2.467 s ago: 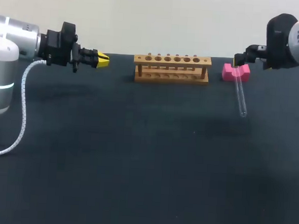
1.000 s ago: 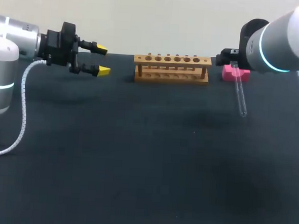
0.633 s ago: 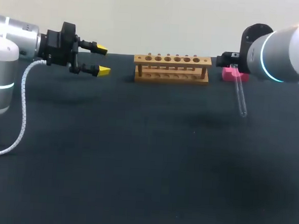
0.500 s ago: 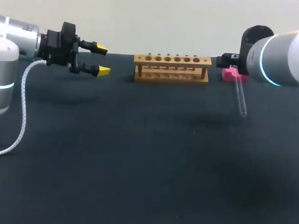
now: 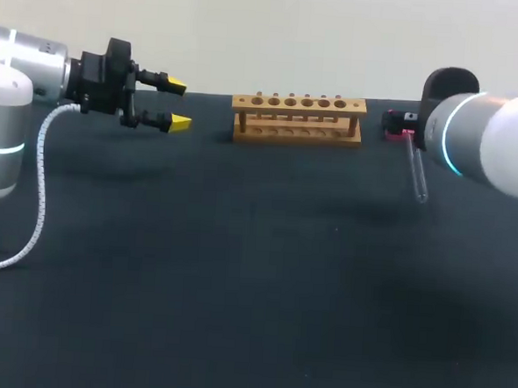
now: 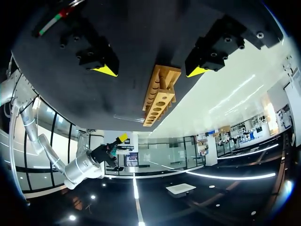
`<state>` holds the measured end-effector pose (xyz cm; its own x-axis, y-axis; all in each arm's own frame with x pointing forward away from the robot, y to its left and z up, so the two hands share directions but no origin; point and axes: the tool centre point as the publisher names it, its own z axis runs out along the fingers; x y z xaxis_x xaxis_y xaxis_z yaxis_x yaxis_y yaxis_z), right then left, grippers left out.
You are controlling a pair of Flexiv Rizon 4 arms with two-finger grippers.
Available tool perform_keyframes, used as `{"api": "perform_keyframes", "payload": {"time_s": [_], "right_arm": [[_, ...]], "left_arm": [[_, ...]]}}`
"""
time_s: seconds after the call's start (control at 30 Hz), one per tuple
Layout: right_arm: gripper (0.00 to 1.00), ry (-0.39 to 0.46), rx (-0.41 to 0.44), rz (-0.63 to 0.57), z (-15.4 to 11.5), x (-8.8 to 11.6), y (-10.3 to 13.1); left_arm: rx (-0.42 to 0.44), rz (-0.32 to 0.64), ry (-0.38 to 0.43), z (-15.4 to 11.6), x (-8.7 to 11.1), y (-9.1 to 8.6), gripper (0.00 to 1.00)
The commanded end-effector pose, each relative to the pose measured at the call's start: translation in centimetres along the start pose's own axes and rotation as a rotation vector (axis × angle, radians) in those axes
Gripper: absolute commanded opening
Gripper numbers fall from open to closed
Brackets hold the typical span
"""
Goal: Grasp the test tube, adjust it, and insert it.
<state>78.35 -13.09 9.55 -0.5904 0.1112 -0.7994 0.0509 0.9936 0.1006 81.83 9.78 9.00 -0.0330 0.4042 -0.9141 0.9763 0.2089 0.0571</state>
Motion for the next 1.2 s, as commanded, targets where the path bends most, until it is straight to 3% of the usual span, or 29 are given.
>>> {"api": "perform_keyframes", "payload": {"time_s": [0.03, 0.33, 0.77, 1.2], "right_arm": [[1.0, -0.11, -0.015, 0.004, 0.8, 0.7, -0.6], [1.0, -0.153, -0.043, -0.016, 2.3, 2.0, -1.3], [1.0, -0.225, -0.004, -0.023, 4.1, 2.8, -2.1], [1.0, -0.186, -0.017, -0.016, 5.3, 4.2, -1.5]], "left_arm": [[-0.004, 0.002, -0.002, 0.0, 0.1, -0.1, 1.0], [-0.004, 0.002, -0.002, 0.0, 0.1, -0.1, 1.0], [-0.004, 0.002, -0.002, 0.0, 0.1, -0.1, 1.0], [-0.004, 0.002, -0.002, 0.0, 0.1, -0.1, 1.0]]}}
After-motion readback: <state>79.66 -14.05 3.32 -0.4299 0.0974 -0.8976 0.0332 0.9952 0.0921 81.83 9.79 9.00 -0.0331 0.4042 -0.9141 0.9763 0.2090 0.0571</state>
